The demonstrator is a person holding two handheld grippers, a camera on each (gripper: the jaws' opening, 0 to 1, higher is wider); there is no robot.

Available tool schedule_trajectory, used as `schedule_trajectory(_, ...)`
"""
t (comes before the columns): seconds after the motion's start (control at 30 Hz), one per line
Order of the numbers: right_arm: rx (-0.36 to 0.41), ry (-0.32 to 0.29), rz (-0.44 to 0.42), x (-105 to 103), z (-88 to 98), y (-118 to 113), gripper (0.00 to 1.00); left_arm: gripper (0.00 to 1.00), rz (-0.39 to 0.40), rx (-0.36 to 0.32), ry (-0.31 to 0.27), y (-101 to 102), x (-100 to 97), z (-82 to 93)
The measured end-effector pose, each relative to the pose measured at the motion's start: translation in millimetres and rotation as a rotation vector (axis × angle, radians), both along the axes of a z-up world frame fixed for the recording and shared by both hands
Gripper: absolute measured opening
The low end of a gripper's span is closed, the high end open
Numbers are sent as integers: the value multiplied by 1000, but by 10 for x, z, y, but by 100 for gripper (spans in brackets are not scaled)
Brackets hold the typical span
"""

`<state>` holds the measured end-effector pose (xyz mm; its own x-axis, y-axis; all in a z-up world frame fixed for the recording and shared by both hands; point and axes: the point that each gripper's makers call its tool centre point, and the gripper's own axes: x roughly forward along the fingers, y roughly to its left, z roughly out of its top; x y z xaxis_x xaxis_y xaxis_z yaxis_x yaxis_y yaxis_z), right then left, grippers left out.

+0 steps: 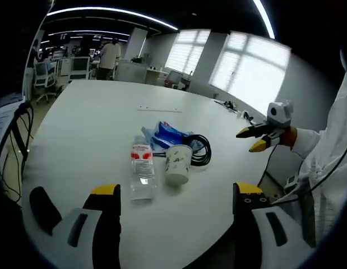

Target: Arrange the tabletop items into an orderly group along one side of the table until the central work area is clear of visible clutter.

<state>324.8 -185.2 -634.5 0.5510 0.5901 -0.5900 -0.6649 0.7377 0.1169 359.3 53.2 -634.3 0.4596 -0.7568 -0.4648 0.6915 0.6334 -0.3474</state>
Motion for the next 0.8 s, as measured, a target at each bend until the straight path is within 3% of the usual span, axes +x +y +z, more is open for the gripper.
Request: schedule_trajectory(0.8,-2,16,6,10,-55,23,46,83,-1,-6,15,-11,-19,-56)
